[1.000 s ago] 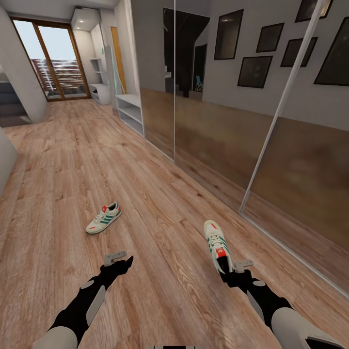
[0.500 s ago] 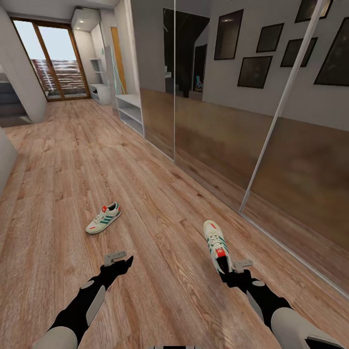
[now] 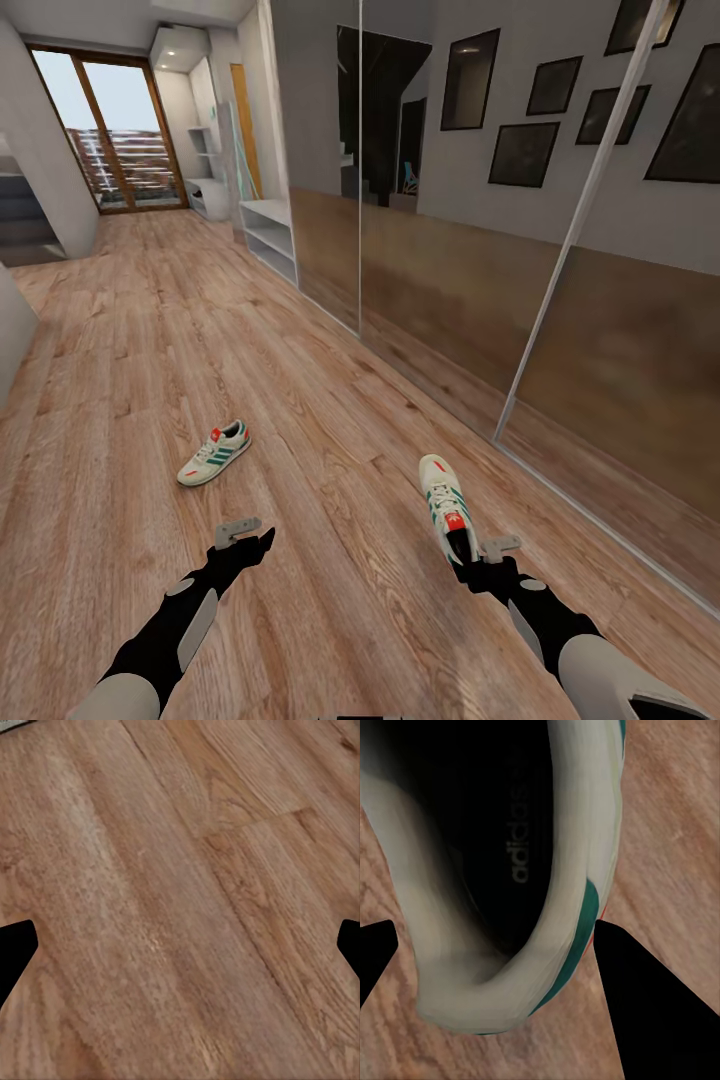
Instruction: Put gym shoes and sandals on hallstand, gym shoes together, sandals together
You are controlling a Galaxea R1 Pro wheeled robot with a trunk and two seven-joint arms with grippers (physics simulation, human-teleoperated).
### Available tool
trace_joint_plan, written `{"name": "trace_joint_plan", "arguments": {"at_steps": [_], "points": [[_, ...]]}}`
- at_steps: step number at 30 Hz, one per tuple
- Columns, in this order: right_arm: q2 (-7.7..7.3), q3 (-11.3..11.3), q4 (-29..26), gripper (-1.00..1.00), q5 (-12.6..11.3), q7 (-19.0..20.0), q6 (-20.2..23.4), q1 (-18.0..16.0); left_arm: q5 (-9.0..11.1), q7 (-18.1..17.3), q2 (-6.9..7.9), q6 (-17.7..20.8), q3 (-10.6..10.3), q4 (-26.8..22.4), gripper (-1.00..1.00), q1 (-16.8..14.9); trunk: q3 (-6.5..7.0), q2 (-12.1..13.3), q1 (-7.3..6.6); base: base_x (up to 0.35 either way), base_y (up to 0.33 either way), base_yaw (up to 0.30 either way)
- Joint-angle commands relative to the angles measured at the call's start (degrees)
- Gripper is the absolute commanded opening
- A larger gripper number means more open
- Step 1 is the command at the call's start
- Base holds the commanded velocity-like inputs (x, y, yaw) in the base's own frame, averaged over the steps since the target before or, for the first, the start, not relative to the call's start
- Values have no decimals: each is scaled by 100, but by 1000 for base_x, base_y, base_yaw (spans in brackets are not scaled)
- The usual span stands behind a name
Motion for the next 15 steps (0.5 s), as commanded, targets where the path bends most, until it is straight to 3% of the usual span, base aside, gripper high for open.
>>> {"name": "trace_joint_plan", "arguments": {"at_steps": [1,6,15], "points": [[0,2,0,-100,-5,-10,1,0,3,-1,0,-1,0,0,100,0,0,0,0,0,0,0],[4,2,0,-100,-5,-10,1,-1,3,-1,9,7,10,-26,100,0,1,0,0,56,0,0],[10,2,18,-100,-5,-10,1,6,6,0,17,7,15,-28,100,0,1,0,0,317,0,0]]}}
